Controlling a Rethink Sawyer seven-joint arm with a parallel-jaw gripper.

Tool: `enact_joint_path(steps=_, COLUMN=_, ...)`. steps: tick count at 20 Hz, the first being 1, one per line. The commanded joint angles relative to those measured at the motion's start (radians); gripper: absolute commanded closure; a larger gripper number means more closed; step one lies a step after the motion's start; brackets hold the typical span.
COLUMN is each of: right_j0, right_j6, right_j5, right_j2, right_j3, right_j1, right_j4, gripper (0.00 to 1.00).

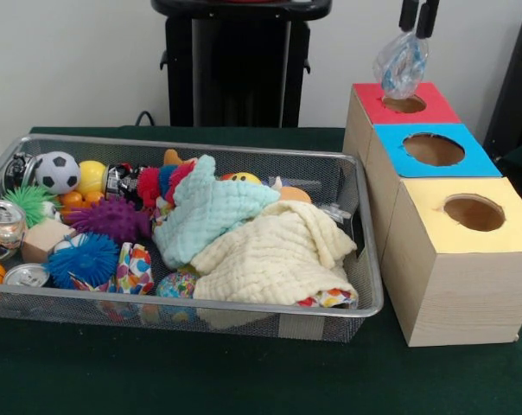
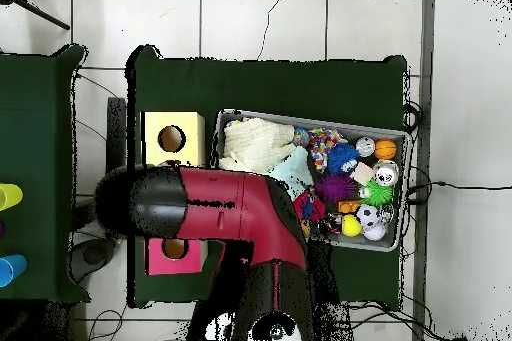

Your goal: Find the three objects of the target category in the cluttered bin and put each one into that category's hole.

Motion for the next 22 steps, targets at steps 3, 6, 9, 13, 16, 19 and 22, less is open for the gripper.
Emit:
enact_joint_path(steps=3, right_j0=0.059, right_j6=0.357, right_j5=-0.055, right_j2=-0.057, right_j3=0.103, right_j1=0.085, right_j4=0.089, gripper=1.00)
enact_joint_path(steps=6, right_j0=0.080, right_j6=0.369, right_j5=-0.045, right_j2=-0.064, right_j3=0.104, right_j1=0.084, right_j4=0.124, gripper=1.00)
enact_joint_path(steps=9, right_j0=0.095, right_j6=0.371, right_j5=-0.052, right_j2=-0.073, right_j3=0.113, right_j1=0.089, right_j4=0.151, gripper=1.00)
enact_joint_path(steps=13, right_j0=0.103, right_j6=0.378, right_j5=-0.078, right_j2=-0.080, right_j3=0.146, right_j1=0.099, right_j4=0.205, gripper=1.00)
enact_joint_path(steps=16, right_j0=0.112, right_j6=0.383, right_j5=-0.098, right_j2=-0.093, right_j3=0.159, right_j1=0.107, right_j4=0.222, gripper=1.00)
enact_joint_path(steps=19, right_j0=0.127, right_j6=0.362, right_j5=-0.079, right_j2=-0.128, right_j3=0.130, right_j1=0.119, right_j4=0.189, gripper=1.00)
enact_joint_path(steps=22, right_j0=0.169, right_j6=0.278, right_j5=-0.025, right_j2=-0.254, right_j3=-0.001, right_j1=0.155, right_j4=-0.009, gripper=1.00)
